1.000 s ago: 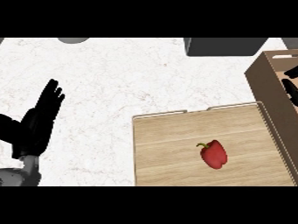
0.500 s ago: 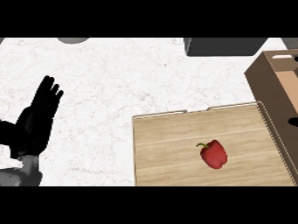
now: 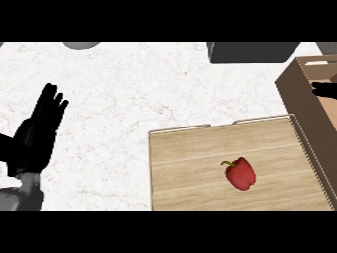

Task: Pick the bell pepper from the tray and place it in the cardboard box

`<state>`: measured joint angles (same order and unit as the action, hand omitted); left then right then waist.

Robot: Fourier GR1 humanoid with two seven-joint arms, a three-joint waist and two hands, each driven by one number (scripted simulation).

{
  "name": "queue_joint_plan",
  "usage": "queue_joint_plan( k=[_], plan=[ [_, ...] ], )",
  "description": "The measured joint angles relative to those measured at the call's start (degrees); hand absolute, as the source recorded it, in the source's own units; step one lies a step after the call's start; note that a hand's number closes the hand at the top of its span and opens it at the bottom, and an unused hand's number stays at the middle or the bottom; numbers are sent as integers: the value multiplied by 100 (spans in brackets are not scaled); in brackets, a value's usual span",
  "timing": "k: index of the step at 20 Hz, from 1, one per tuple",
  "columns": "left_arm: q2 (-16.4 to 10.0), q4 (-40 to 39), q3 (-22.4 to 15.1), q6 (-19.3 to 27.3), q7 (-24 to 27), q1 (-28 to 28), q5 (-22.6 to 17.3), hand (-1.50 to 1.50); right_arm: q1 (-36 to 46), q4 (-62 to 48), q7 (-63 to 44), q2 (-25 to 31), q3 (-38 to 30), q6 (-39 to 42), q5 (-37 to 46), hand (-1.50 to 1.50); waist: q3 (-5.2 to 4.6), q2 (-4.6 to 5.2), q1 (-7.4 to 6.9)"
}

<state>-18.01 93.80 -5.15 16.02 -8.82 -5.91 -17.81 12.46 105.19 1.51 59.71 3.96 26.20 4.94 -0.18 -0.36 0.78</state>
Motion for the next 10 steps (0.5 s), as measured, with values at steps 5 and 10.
queue_joint_plan(
  k=[5,10],
  plan=[
    [-6,131,72,-69,-160,-8,31,0,-61,989,-1194,-318,77,375,-498,-150,8,12,-36],
    [127,306,15,-22,-295,55,227,0,70,1544,-2123,-901,414,493,-455,-150,13,24,-80]
  ],
)
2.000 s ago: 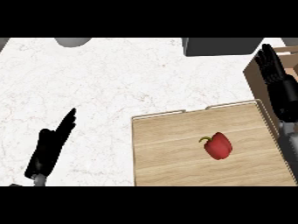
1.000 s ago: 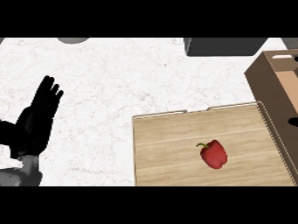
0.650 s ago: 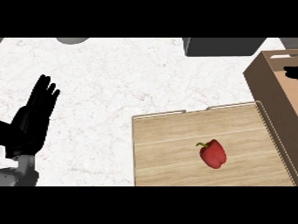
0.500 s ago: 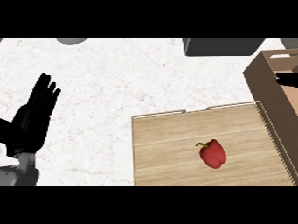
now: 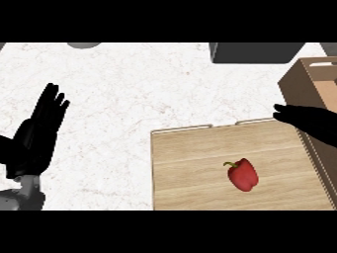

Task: Pick the bell pepper from the tray and place it in the cardboard box

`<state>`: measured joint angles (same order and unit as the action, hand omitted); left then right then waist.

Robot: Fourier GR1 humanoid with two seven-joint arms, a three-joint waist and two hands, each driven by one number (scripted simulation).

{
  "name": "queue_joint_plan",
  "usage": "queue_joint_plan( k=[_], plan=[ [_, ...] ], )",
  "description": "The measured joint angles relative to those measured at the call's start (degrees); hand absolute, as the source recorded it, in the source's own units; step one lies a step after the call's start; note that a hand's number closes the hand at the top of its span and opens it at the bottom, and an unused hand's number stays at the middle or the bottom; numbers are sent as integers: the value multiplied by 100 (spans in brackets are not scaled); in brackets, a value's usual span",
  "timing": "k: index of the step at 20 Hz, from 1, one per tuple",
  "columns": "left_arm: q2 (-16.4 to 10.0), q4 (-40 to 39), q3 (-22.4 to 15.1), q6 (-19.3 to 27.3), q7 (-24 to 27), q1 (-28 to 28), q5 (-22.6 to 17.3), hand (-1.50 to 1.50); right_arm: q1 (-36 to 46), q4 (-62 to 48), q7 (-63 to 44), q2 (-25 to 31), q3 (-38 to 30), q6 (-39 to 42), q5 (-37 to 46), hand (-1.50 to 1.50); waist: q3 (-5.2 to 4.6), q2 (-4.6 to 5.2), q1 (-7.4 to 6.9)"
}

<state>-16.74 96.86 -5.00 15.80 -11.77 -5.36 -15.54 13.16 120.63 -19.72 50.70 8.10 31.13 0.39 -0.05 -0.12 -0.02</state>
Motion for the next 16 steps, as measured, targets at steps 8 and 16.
queue_joint_plan(
  k=[8,16],
  plan=[
    [148,-204,172,-224,29,-107,79,0,-79,220,-762,-835,454,168,842,-150,3,10,-2],
    [253,-302,418,-451,68,-123,155,0,-81,-100,-743,-1641,630,384,1618,-150,5,11,-8]
  ],
)
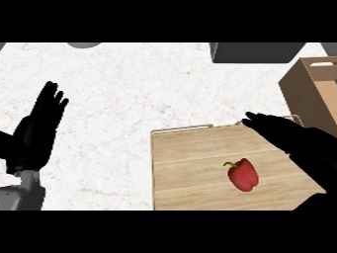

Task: Pick the bell pepper from the tray and place it in the cardboard box

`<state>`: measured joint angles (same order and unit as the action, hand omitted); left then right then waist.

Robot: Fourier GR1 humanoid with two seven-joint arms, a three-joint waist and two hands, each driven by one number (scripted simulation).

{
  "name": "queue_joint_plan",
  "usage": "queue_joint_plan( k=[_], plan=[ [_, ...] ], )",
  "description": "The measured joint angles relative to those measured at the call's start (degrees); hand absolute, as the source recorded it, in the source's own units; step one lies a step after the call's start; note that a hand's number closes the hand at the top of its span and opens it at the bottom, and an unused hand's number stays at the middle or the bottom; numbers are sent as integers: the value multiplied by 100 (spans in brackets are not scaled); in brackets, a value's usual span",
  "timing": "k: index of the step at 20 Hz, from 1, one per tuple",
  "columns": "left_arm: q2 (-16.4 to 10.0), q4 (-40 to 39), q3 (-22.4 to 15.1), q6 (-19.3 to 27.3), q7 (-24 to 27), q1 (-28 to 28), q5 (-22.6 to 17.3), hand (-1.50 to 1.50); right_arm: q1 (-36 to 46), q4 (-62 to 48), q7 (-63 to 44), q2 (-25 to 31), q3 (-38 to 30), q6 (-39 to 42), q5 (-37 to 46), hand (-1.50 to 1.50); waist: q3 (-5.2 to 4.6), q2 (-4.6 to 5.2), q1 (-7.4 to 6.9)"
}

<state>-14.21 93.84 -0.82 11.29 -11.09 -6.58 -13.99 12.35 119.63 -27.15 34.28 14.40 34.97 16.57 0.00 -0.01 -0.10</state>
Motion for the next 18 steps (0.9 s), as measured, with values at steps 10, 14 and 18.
queue_joint_plan(
  k=[10,14,18],
  plan=[
    [266,234,36,-92,-28,184,280,0,-339,-190,559,-529,-204,250,845,-150,0,-2,5],
    [341,252,66,-139,-71,201,350,0,-526,-251,731,-768,-58,223,1248,-150,0,-2,7],
    [452,69,122,-226,119,215,428,0,-417,-438,851,-949,-90,271,1599,-150,1,-1,7]
  ],
)
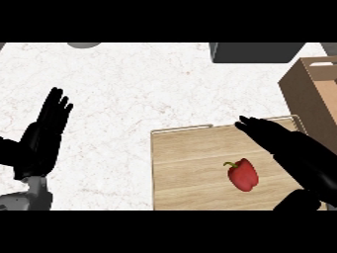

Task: Pick the bell pepper from the tray and place it in the cardboard box

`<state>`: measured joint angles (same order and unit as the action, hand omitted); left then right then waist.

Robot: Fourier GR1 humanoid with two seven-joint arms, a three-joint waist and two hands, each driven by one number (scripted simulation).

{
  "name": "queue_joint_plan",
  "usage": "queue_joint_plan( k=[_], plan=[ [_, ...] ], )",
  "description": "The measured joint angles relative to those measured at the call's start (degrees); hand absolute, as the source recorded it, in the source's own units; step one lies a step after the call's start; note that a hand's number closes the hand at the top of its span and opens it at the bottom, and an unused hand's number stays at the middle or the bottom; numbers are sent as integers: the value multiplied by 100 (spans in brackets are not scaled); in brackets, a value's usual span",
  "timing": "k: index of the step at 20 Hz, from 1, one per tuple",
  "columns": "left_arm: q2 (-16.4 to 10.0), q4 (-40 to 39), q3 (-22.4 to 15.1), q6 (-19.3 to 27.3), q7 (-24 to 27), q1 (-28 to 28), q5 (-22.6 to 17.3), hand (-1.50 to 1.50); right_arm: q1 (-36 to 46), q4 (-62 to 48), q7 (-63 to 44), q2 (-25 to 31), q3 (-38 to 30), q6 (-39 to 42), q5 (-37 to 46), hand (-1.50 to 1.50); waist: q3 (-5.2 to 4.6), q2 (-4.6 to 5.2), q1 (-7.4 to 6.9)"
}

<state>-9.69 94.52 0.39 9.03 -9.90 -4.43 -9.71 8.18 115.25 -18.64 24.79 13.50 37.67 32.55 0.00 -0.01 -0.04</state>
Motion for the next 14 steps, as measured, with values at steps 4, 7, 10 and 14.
queue_joint_plan(
  k=[4,7,10,14],
  plan=[
    [25,-59,63,-73,-62,-113,29,0,-38,-114,126,-174,90,-84,418,-150,0,0,2],
    [94,92,31,-20,-208,-121,106,0,-76,-378,492,-127,-40,-162,624,-150,0,0,0],
    [28,18,194,-173,-178,-145,26,0,-64,-533,558,-302,47,-194,832,-150,0,1,-2],
    [126,61,192,-175,-156,-106,117,0,-116,-751,831,-381,12,-182,1030,-150,0,0,-2]
  ],
)
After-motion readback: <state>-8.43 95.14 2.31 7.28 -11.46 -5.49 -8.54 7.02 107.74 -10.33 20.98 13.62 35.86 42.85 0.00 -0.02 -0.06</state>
